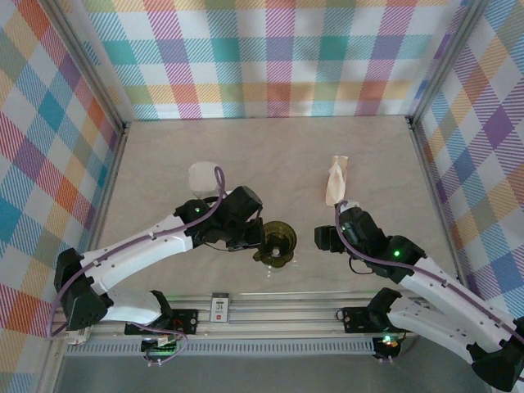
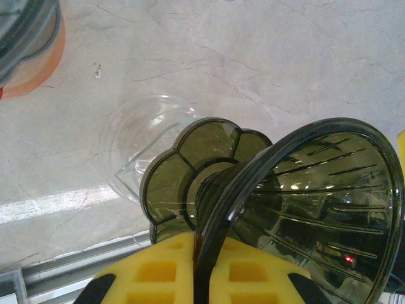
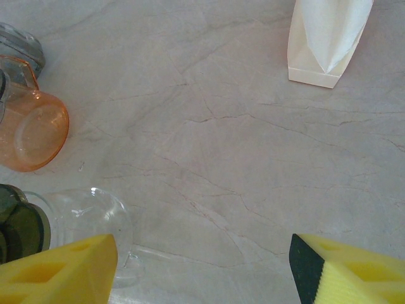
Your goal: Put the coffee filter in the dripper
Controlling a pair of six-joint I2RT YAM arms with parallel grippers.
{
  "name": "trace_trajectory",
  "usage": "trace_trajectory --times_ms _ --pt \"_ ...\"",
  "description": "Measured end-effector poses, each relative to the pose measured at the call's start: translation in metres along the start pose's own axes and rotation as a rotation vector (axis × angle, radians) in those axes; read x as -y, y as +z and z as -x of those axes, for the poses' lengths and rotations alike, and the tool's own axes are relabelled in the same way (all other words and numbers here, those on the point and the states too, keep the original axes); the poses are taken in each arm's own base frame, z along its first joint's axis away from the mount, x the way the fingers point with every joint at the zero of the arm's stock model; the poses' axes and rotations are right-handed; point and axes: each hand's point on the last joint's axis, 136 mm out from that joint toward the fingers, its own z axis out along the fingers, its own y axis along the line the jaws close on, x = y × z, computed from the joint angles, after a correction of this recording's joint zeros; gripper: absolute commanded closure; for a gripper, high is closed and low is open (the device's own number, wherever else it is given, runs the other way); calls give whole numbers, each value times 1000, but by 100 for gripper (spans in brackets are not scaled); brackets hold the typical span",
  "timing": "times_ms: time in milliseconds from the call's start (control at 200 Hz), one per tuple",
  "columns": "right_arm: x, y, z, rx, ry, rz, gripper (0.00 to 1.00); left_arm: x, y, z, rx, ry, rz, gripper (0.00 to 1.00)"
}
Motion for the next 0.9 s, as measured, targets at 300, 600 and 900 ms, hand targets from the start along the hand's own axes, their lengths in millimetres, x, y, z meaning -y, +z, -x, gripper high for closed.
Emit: trace_trajectory --times_ms 300,600,900 --pt "1 0 -3 -4 -1 1 26 -5 8 0 -11 -8 23 100" --pt "0 1 -4 -9 -1 6 25 -10 17 3 -5 -23 17 99" --pt "0 1 -5 -10 -1 8 25 -13 13 7 15 -27 26 82"
